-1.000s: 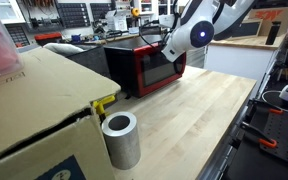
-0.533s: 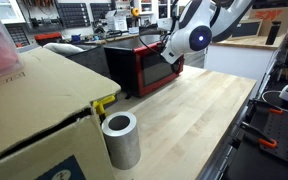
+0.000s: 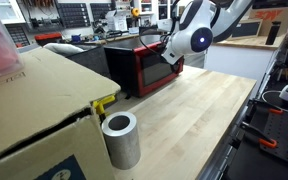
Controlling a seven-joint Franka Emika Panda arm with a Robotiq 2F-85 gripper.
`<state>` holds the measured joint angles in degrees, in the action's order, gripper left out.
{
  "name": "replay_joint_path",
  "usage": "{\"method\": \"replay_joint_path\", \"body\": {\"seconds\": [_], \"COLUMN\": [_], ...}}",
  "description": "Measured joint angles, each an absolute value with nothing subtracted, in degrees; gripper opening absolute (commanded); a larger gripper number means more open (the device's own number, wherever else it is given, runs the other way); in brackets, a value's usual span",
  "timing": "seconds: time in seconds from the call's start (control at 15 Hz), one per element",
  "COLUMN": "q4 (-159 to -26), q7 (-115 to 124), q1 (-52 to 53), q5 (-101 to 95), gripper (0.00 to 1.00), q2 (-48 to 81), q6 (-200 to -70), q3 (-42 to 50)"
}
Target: Close the microwave door fully
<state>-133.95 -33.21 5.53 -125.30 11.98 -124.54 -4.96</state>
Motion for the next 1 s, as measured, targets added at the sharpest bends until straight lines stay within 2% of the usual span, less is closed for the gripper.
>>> {"method": "replay_joint_path", "body": {"seconds": [1.0], "q4": [-133.8], "q7": [-30.9], "q1": [5.4], "q5": [-130.2], "gripper": [0.00], "q2": [12.7], "q6": [-124.5], "q3": [-4.0]}}
